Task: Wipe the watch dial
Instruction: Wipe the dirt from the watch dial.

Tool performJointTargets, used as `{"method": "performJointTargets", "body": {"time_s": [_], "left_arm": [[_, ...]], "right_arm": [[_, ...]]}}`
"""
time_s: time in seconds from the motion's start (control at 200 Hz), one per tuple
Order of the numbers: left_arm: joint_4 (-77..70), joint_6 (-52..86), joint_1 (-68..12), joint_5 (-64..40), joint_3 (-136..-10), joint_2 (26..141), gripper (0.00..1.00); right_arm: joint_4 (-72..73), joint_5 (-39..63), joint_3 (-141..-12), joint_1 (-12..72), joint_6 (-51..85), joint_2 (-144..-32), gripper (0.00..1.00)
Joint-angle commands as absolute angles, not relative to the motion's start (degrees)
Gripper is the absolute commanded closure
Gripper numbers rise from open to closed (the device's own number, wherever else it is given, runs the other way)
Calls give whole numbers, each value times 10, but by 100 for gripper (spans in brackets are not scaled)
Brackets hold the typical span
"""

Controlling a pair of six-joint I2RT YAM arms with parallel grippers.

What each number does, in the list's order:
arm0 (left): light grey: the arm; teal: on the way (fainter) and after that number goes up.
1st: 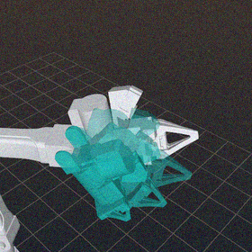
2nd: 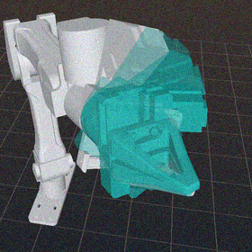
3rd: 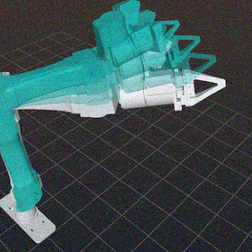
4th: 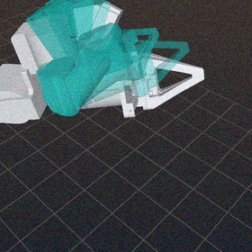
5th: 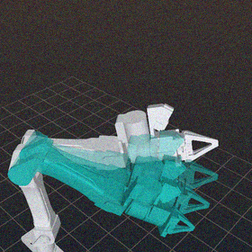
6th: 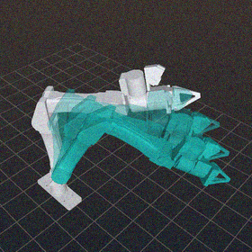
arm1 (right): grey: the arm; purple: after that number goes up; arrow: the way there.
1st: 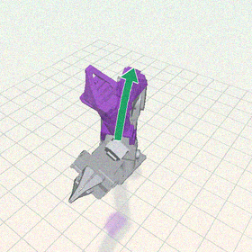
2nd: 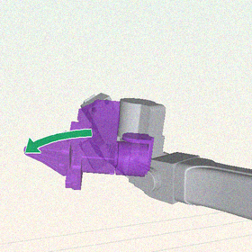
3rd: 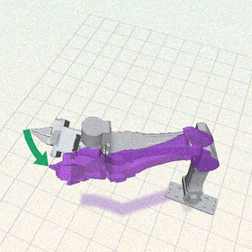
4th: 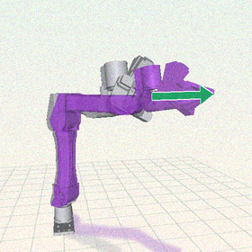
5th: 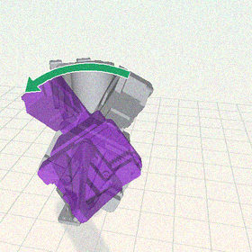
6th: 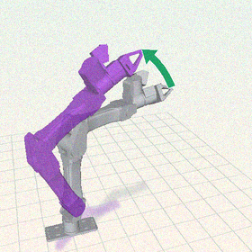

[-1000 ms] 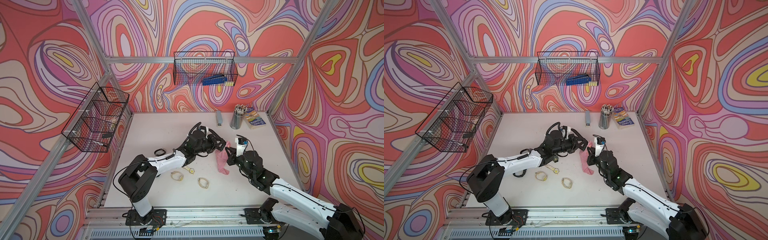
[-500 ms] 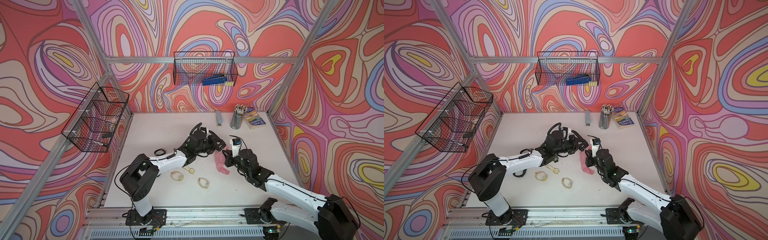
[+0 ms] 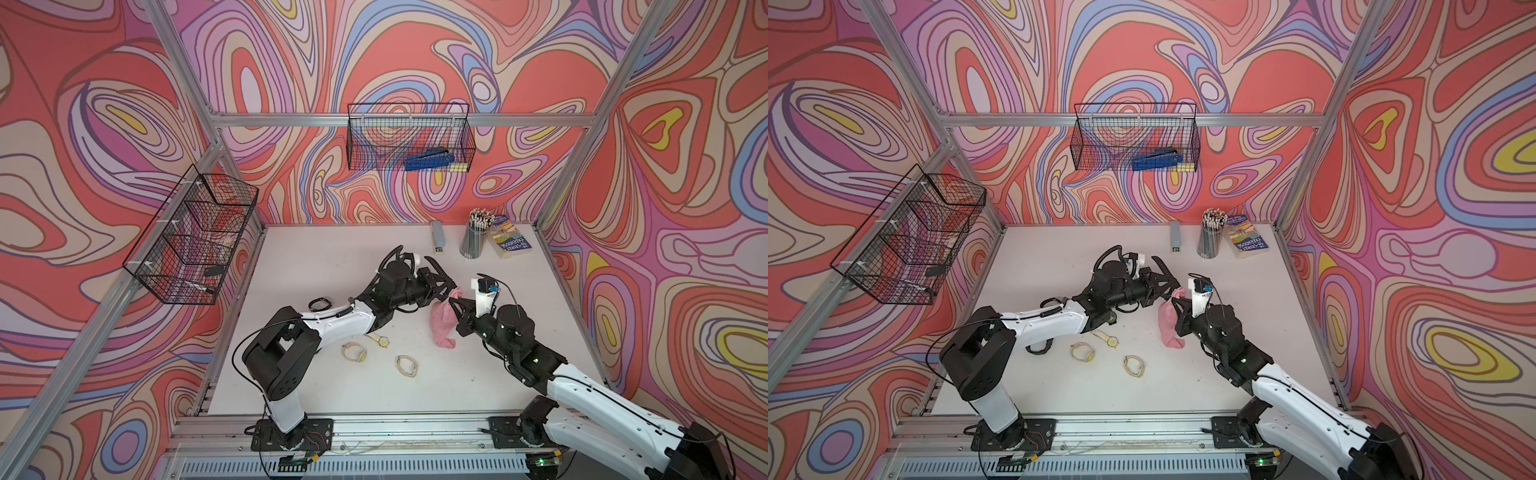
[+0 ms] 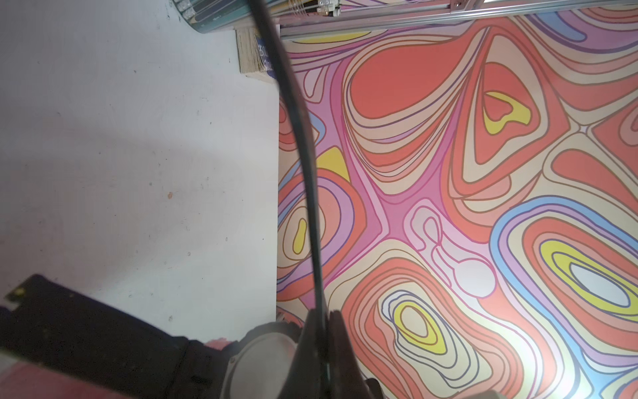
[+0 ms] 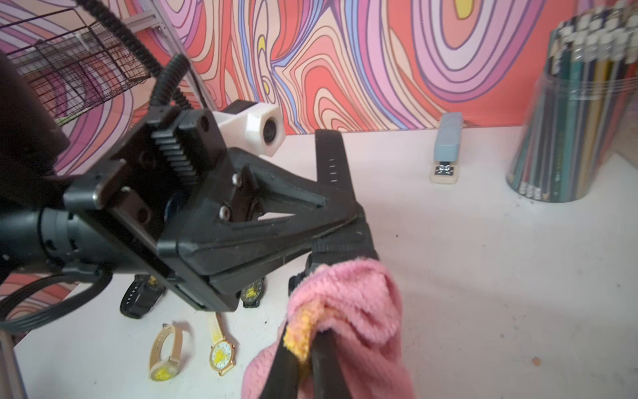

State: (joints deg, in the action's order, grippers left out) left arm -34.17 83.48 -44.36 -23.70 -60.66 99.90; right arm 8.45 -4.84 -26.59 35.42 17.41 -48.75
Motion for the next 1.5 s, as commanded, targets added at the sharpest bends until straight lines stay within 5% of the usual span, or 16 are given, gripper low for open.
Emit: {"method": "performJointTargets", "body": {"time_s": [0.0,0.541,1.127,1.492], "left_arm": [[-332,847,-462,-279,-593,1007,100],[-322,853,-440,-299,-593,970,100],[-346,882,-432,-342,-600,988,100],[-315,868,-446,-353,-621,1006,100]], "right_arm": [[82,-147,-310,353,165,-503,100],[-19,-193,-294,354,205,-542,100],[-39,24,-223,354,159,-336,100],[16,-34,-312,354,165,-530,100]]}}
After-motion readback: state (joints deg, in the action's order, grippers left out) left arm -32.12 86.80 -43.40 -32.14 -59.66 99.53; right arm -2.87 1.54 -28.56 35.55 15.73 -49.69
